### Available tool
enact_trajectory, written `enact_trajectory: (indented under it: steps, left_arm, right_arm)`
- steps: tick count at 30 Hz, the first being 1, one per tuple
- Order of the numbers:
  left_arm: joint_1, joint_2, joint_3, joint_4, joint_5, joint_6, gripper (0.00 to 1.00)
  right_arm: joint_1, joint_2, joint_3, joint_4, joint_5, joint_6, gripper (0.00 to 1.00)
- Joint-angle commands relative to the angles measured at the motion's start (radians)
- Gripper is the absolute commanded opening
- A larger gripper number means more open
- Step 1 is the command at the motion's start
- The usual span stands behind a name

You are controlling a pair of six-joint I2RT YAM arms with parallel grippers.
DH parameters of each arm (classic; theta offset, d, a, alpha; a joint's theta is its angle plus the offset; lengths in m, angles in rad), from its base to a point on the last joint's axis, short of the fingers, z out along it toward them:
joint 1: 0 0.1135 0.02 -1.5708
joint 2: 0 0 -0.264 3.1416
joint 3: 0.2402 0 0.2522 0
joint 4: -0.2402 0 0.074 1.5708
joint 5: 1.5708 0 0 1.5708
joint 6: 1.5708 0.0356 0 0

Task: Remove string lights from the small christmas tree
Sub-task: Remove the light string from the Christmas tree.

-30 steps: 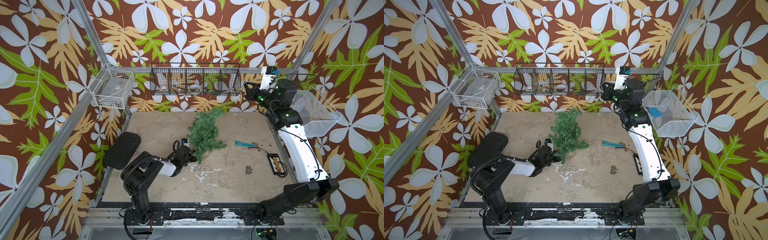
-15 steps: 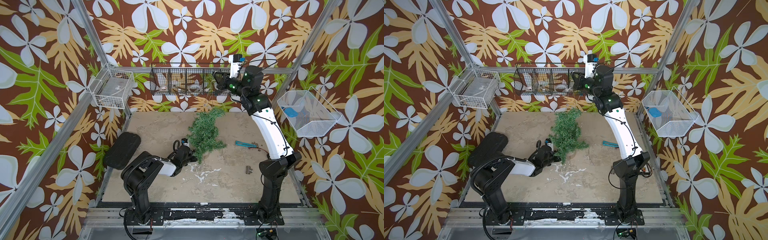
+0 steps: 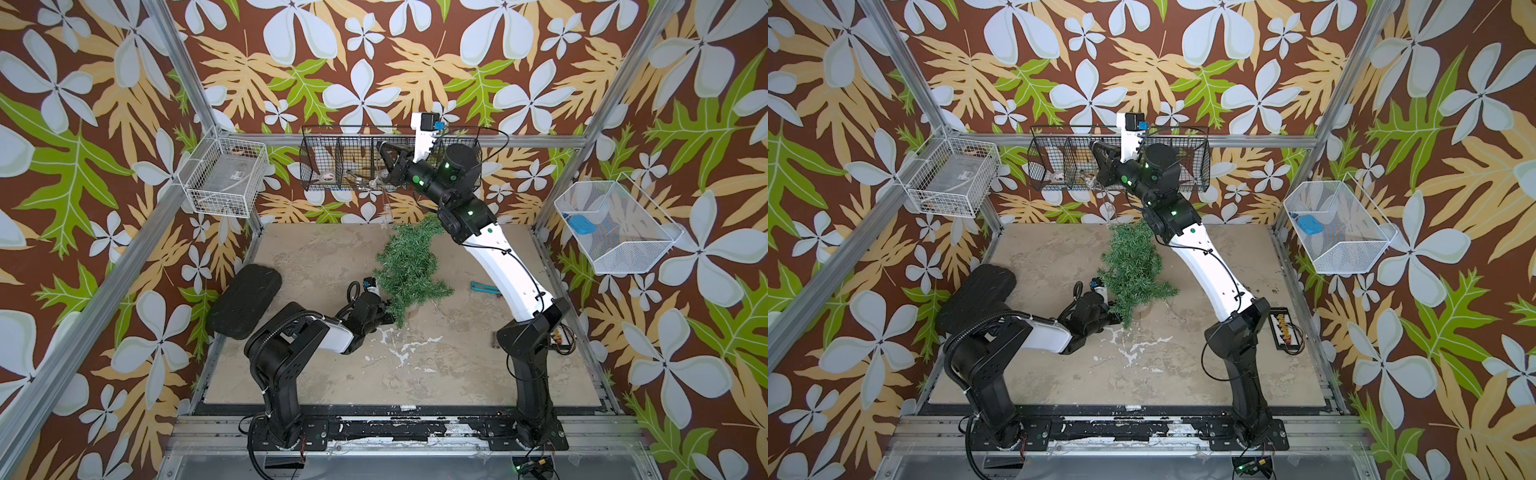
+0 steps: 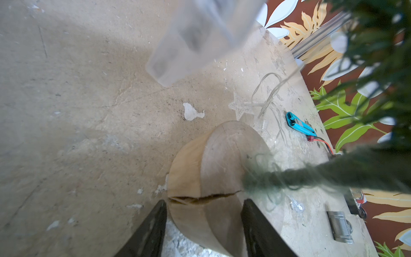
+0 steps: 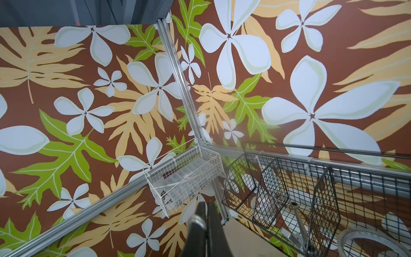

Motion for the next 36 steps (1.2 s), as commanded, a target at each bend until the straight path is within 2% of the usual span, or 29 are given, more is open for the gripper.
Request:
enact_trajectory:
  steps: [1,7,12,15,18,22,31,36]
  left_arm:
    - [-0.008,0.014,-0.007,-0.127,0.029,0.010,0.56]
    - [-0.009,0.024,-0.020,-0.111,0.033,0.006,0.56]
    - [-0.011,0.036,-0.026,-0.109,0.027,0.018,0.55]
    - [-0.010,0.044,-0.029,-0.112,0.017,0.028,0.55]
    - [-0.011,0.053,-0.028,-0.110,0.014,0.030,0.55]
    - [-0.011,0.068,-0.025,-0.104,0.019,0.033,0.55]
    - [-0.010,0.051,-0.015,-0.124,0.011,0.042,0.55]
    - [-0.011,0.038,0.002,-0.149,0.006,0.053,0.55]
  right_arm:
    - [-0.002,0.057,0.045,0.137,0.082,0.023,0.00]
    - [-0.001,0.149,0.069,0.240,0.181,-0.042,0.00]
    - [-0.028,0.188,0.079,0.230,0.241,-0.102,0.00]
    - [-0.091,0.181,0.067,0.199,0.243,-0.053,0.00]
    - [-0.147,0.146,0.039,0.172,0.225,-0.032,0.00]
    - [-0.189,0.063,-0.030,0.139,0.220,-0.080,0.00]
    - [-0.240,-0.082,-0.118,-0.013,0.292,-0.182,0.00]
    - [-0.277,-0.217,-0.286,-0.009,0.336,-0.202,0.00]
